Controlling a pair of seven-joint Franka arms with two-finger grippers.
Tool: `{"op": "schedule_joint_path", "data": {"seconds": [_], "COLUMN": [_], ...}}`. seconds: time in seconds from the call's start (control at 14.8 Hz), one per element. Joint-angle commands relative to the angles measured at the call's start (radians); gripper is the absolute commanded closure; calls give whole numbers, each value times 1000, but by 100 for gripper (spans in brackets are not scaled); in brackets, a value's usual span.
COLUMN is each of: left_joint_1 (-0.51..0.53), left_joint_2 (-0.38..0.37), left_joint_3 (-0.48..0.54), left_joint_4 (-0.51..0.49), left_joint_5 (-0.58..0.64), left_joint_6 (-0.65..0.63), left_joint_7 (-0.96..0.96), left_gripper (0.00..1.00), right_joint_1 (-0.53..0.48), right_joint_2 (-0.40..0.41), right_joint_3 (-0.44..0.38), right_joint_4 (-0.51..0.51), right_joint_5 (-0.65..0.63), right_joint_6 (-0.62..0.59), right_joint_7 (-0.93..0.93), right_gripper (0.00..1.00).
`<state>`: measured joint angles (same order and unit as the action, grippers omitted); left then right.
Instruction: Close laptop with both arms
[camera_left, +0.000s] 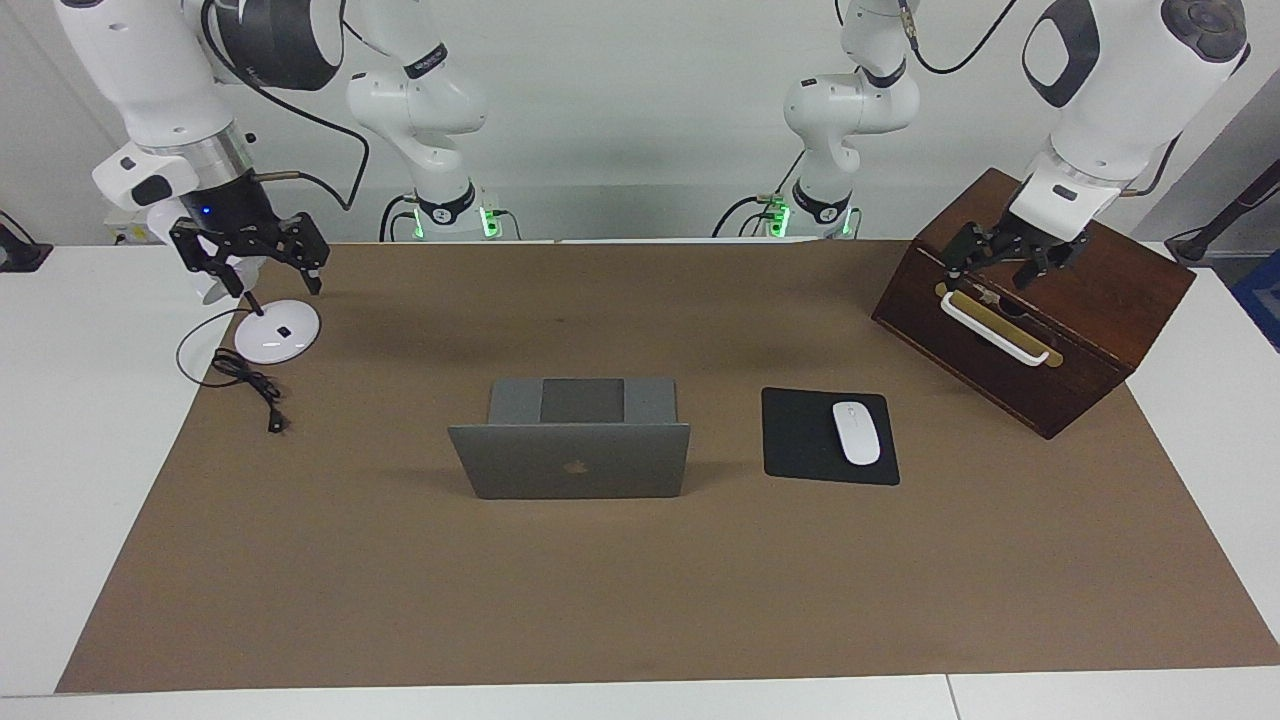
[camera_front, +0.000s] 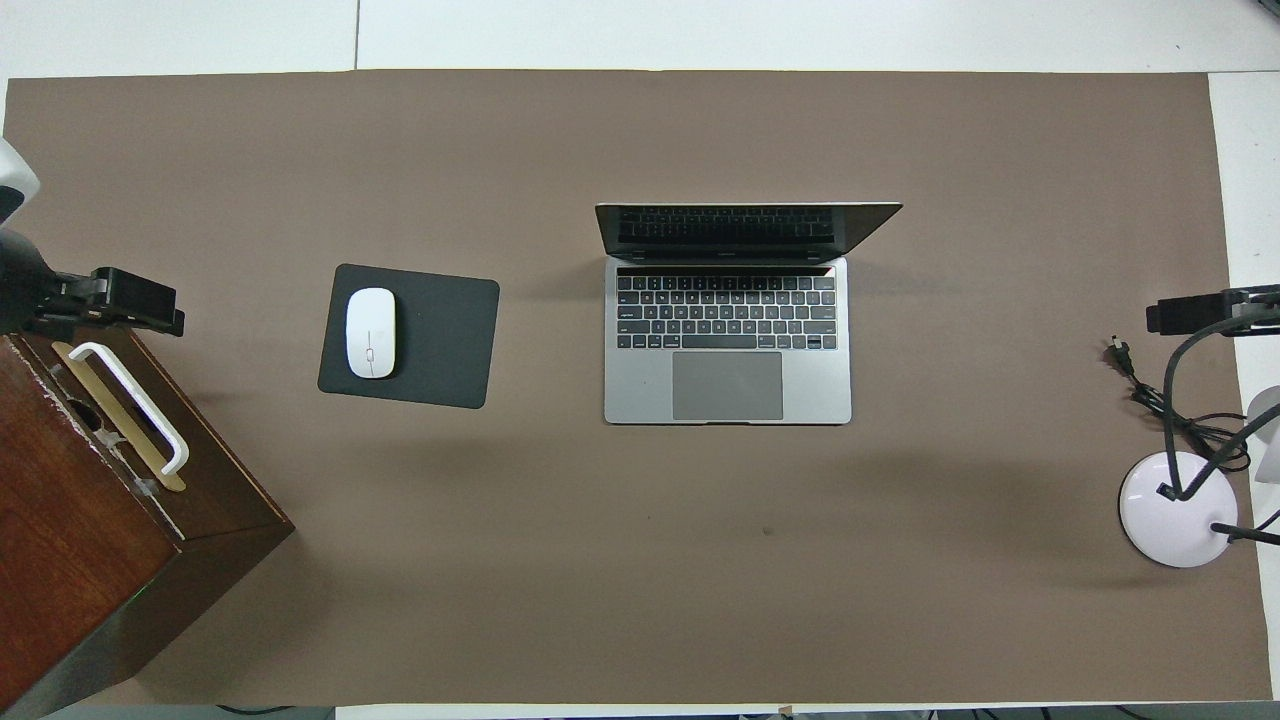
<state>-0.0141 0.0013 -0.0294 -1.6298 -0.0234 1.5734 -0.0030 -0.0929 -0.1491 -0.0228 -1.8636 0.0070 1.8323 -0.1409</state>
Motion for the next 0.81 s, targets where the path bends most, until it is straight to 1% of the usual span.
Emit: {"op": "schedule_joint_path", "data": {"seconds": [0.0, 0.74], "left_joint_1": [0, -10], "left_joint_2": [-17, -21], "left_joint_3": [-1, -1], "left_joint_4": [-19, -19], "left_joint_5": [11, 11], "left_joint_6": [13, 10], "left_joint_7": [-12, -9], "left_gripper": [0, 0], "right_joint_1": [-16, -10], "right_joint_2": [-7, -9], "right_joint_3": [6, 7], "right_joint_4": [-17, -26], "right_joint_5": [4, 4], "right_joint_6": [12, 13], "right_joint_7": [-29, -19], "right_gripper": [0, 0]}}
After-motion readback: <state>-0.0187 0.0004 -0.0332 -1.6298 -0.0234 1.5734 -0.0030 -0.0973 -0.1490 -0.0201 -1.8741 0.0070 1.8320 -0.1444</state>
